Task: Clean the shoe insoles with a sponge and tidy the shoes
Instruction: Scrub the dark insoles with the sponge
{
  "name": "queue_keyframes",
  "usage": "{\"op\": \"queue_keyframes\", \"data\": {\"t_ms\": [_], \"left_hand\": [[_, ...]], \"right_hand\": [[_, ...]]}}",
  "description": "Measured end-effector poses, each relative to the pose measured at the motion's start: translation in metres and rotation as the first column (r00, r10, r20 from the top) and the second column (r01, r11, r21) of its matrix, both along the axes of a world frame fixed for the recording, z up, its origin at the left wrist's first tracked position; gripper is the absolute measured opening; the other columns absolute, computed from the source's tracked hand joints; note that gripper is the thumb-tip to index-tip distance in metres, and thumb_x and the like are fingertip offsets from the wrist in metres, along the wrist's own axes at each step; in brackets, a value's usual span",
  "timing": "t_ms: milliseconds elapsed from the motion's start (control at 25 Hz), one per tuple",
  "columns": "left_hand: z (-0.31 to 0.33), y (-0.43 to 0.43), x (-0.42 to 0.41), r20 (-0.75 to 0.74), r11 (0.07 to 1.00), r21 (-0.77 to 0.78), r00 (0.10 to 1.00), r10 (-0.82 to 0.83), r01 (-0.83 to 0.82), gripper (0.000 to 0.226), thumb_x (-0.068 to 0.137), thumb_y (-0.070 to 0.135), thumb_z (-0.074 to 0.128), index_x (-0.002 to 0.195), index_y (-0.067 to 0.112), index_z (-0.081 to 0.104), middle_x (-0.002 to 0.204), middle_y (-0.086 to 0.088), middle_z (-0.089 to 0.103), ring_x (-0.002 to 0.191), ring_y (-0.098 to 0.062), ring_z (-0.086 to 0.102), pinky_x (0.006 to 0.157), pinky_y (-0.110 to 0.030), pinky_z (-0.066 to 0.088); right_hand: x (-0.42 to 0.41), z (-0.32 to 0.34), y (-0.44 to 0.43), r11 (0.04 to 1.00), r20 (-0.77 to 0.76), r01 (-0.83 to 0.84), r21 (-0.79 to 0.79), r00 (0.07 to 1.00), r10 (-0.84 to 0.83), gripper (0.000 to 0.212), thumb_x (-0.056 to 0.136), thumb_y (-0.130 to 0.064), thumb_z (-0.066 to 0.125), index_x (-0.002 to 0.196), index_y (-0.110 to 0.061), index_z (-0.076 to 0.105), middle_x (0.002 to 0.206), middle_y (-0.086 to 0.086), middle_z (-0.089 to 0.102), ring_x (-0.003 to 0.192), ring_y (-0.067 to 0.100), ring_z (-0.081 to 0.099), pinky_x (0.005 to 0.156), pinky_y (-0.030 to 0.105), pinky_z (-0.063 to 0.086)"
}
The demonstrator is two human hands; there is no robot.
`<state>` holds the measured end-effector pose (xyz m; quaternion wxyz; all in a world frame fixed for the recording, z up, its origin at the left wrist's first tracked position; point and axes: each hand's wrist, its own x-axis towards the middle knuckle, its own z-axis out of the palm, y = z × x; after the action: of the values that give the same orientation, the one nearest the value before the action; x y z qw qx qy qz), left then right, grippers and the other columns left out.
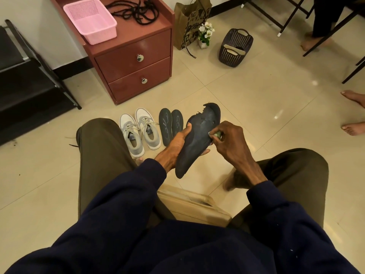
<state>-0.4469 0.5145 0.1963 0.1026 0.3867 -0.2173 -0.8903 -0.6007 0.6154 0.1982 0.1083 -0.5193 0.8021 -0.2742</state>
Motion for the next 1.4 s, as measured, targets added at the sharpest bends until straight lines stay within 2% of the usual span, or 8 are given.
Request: {"op": "queue_keyframes", "data": {"t_ms": [120, 320, 560, 760, 960, 1160, 1280, 1400], "left_hand": [[0.001, -0.001, 0.001, 0.012, 0.998, -0.057, 1.000, 0.017, -0.017, 0.039, 0.108, 0.039, 0.045, 0.125, 0.009, 0.062, 0.087, -0.006, 0.079, 0.075, -0.020, 0.077, 0.062, -0.034, 0.063], [0.000, 0.001, 0.001, -0.028, 1.000, 0.021, 1.000, 0.005, -0.005, 0.036, 0.107, 0.042, 0.046, 0.120, 0.011, 0.060, 0.106, -0.017, 0.077, 0.102, -0.036, 0.070, 0.099, -0.055, 0.052], [-0.005, -0.005, 0.000, -0.031, 1.000, -0.019, 0.999, 0.014, -0.014, 0.044, 0.106, 0.034, 0.043, 0.135, 0.005, 0.059, 0.118, -0.015, 0.071, 0.092, -0.025, 0.073, 0.079, -0.035, 0.062], [-0.003, -0.004, 0.003, -0.095, 1.000, 0.019, 0.995, -0.018, 0.020, 0.046, 0.107, 0.038, 0.036, 0.123, 0.007, 0.065, 0.121, -0.015, 0.070, 0.101, -0.029, 0.071, 0.084, -0.041, 0.061], [-0.005, -0.005, 0.000, -0.064, 0.998, -0.003, 0.996, -0.059, 0.059, 0.063, 0.103, 0.063, 0.034, 0.116, 0.012, 0.069, 0.103, -0.013, 0.076, 0.086, -0.024, 0.076, 0.072, -0.039, 0.063], [-0.007, 0.002, -0.007, -0.060, 0.979, 0.084, 0.982, -0.181, 0.186, 0.096, 0.089, 0.084, 0.024, 0.125, 0.004, 0.063, 0.113, -0.030, 0.071, 0.092, -0.045, 0.073, 0.096, -0.061, 0.052], [-0.016, 0.001, -0.008, -0.078, 0.979, 0.087, 0.981, -0.179, 0.186, 0.089, 0.089, 0.085, 0.032, 0.132, 0.012, 0.063, 0.138, -0.024, 0.061, 0.102, -0.037, 0.070, 0.100, -0.060, 0.047], [-0.021, -0.001, -0.004, -0.110, 0.973, 0.074, 0.971, -0.211, 0.220, 0.081, 0.097, 0.076, 0.033, 0.132, 0.009, 0.062, 0.119, -0.021, 0.070, 0.095, -0.038, 0.071, 0.083, -0.054, 0.057]], "right_hand": [[0.020, 0.001, -0.002, 0.980, 0.079, -0.194, 0.043, 0.978, 0.190, 0.011, 0.084, -0.010, 0.081, 0.093, -0.016, 0.078, 0.091, -0.002, 0.071, 0.076, 0.005, 0.061, 0.069, 0.018, 0.054], [-0.007, 0.002, -0.001, 0.999, -0.069, 0.044, 0.016, 0.997, -0.043, 0.014, 0.083, -0.007, 0.082, 0.094, -0.010, 0.075, 0.096, 0.008, 0.070, 0.084, 0.022, 0.065, 0.072, 0.029, 0.053], [0.012, -0.003, -0.003, 0.983, 0.088, -0.184, -0.012, 0.979, 0.184, 0.010, 0.085, -0.014, 0.081, 0.094, -0.012, 0.077, 0.093, 0.003, 0.071, 0.082, 0.014, 0.066, 0.072, 0.015, 0.052], [0.003, 0.006, -0.001, 0.993, 0.156, -0.089, -0.079, 0.983, 0.101, 0.008, 0.085, -0.014, 0.082, 0.092, -0.015, 0.078, 0.091, -0.003, 0.070, 0.081, 0.008, 0.063, 0.064, 0.017, 0.052], [0.022, 0.003, -0.004, 0.958, 0.184, -0.286, -0.020, 0.941, 0.284, 0.007, 0.087, -0.016, 0.080, 0.094, -0.015, 0.079, 0.093, -0.004, 0.070, 0.080, 0.003, 0.061, 0.067, 0.012, 0.047], [0.006, 0.001, -0.004, 0.992, -0.028, 0.025, -0.125, 0.999, -0.028, 0.006, 0.087, -0.013, 0.078, 0.093, -0.014, 0.076, 0.091, 0.002, 0.070, 0.080, 0.013, 0.061, 0.072, 0.033, 0.054], [0.025, 0.004, -0.005, 0.975, 0.072, -0.174, -0.137, 0.980, 0.185, 0.009, 0.087, -0.014, 0.079, 0.096, -0.014, 0.076, 0.094, -0.001, 0.069, 0.083, 0.006, 0.060, 0.074, 0.021, 0.051], [0.022, 0.005, -0.008, 0.977, 0.061, -0.171, -0.124, 0.982, 0.180, 0.011, 0.087, -0.017, 0.080, 0.097, -0.014, 0.076, 0.096, 0.000, 0.068, 0.085, 0.010, 0.062, 0.074, 0.025, 0.053]]}}
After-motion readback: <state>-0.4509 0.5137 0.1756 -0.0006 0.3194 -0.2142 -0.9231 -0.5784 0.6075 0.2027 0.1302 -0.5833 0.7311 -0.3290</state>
